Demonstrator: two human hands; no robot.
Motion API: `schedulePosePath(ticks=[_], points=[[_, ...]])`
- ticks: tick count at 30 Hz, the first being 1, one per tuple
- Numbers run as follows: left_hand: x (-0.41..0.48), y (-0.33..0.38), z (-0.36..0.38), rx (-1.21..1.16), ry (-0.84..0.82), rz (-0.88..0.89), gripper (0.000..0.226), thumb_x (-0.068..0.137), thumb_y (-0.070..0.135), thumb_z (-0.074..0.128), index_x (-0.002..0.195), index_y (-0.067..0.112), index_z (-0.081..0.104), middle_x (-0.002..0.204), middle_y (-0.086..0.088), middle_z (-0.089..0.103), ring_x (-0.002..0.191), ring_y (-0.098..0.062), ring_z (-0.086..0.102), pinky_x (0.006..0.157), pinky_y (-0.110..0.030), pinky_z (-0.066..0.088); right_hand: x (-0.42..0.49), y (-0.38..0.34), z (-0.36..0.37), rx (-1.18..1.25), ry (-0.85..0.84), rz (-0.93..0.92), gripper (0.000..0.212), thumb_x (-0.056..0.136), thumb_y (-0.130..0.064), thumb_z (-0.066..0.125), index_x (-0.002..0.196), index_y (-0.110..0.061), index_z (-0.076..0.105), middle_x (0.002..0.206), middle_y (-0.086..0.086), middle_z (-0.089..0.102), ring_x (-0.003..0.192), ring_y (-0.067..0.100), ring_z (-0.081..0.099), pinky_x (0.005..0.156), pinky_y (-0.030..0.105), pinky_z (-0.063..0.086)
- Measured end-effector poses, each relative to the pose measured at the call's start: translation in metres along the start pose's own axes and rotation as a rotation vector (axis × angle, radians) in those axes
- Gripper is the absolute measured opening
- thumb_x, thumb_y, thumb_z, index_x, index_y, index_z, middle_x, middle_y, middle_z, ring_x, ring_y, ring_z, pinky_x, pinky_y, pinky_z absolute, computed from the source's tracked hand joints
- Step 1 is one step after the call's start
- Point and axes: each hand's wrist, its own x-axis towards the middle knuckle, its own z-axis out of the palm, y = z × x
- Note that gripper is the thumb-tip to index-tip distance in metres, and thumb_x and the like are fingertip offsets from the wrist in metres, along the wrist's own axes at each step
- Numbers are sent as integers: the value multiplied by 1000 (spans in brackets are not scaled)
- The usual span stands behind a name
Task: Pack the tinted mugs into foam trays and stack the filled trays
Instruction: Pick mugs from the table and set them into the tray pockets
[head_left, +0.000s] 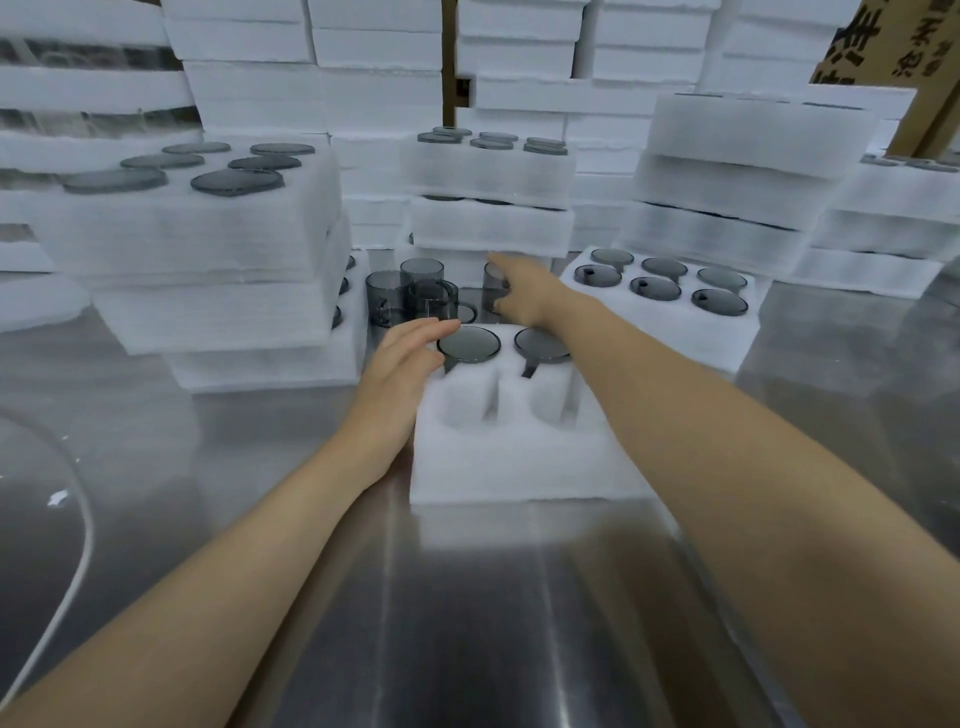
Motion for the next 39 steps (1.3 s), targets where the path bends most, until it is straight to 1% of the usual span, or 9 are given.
schedulePosePath(ticks=[4,5,6,8,12,17,23,28,39], points=[[2,-3,-1,11,-5,-4,43,92,-2,39,114,23,65,132,6,52,126,-3,46,103,-14,33,-4,0,1,37,112,90,29,85,-2,58,113,7,61,109,24,63,96,32,61,83,35,50],[2,-2,-2,13,-9,-6,43,92,-2,39,113,24,65,132,7,52,126,-3,46,105,-16,33,-6,-1,-1,65,148,109,27,84,1,58,108,12,63,106,28,65,113,34,59,86,41,52],[1,-2,-2,13,-11,-10,43,92,-2,39,112,25,65,132,8,52,126,-3,45,106,-18,32,-10,-4,-4,102,197,105,22,83,2,58,102,12,66,98,29,66,78,13,41,85,44,52],[0,-1,-3,9,-17,-20,43,92,-1,40,111,28,65,131,9,52,127,-3,45,109,-21,32,-21,-13,-14,180,335,68,15,86,-2,60,92,7,70,90,22,68,81,29,62,83,38,51],[-3,1,-4,4,-22,-26,43,93,0,40,109,31,66,132,8,52,128,-5,45,113,-27,31,-59,-22,-50,432,641,82,5,84,-23,70,81,-20,72,76,-8,67,78,12,61,70,24,48],[-3,4,-2,6,-13,-49,40,94,2,40,111,28,65,132,8,51,128,-8,45,111,-26,32,-125,-2,-89,829,396,170,9,85,-16,71,76,-13,71,63,-1,61,54,6,51,50,16,41],[-1,4,-1,2,-12,-68,40,93,5,42,105,35,66,127,12,52,124,-8,47,102,-23,36,-157,4,-115,621,296,278,14,85,-21,72,88,-8,70,52,-4,55,34,-2,45,34,7,28],[-1,1,-3,-5,-30,-49,41,94,5,42,105,36,66,129,12,52,124,-6,48,95,-16,37,-160,4,-122,665,64,268,21,88,-2,63,105,9,67,79,11,66,66,15,60,64,19,52],[0,1,-3,-7,-26,-47,40,94,5,41,106,34,66,131,9,52,126,-8,47,104,-23,36,-148,1,-116,262,197,255,24,75,-12,78,98,-17,73,73,3,67,46,2,57,36,7,34]])
